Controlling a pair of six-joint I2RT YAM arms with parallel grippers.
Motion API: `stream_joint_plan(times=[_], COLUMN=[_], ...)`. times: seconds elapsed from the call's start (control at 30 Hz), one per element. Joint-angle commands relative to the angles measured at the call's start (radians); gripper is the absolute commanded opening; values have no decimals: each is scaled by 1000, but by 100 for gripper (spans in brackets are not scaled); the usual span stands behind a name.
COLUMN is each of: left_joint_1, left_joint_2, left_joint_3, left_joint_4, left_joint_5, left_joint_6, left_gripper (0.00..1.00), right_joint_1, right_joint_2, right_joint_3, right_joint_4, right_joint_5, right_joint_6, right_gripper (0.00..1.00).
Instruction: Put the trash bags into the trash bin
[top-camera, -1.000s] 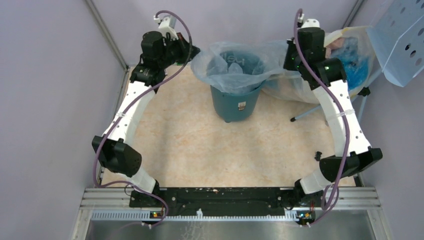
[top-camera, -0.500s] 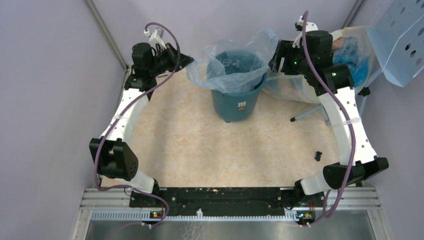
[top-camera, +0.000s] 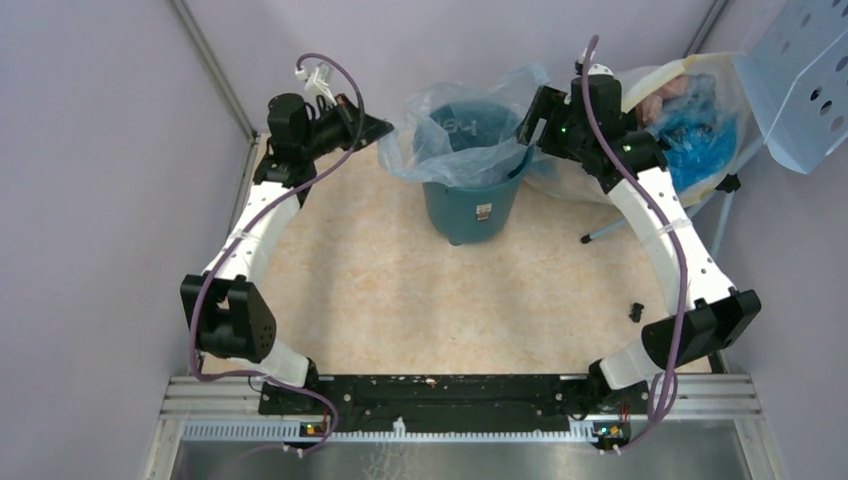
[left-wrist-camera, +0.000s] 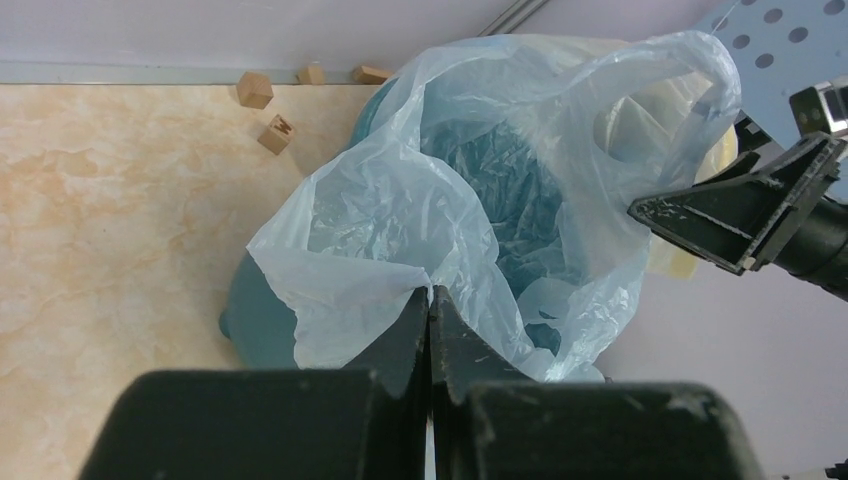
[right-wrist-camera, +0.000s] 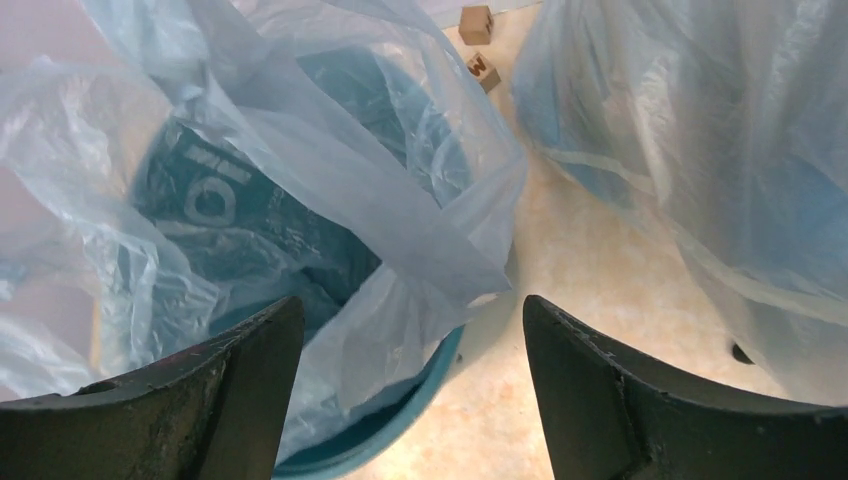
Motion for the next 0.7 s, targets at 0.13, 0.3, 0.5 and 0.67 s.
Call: stream_joint_plan(times=[0.13,0.3,0.5,0.67], left_joint_1=[-7,-7,-6,-3], left_joint_2=[-58,-87,-111,-110], left_joint_3=[-22,-55,-84,-32], left_joint_4=[33,26,18,-63], left_joint_5=[34,33,25,-10], left_joint_6=[37,41,55,112], left_gripper=[0,0,0,0], right_joint_1=[44,44,75,157], right_joint_2=[82,43,-15,-46], right_joint_3=[55,-23,-157,-164], right_joint_4=[-39,-22,58,48], right_joint_5=[209,192,71,82], right_joint_6=[164,208,229,249], right_gripper=[75,53,27,18])
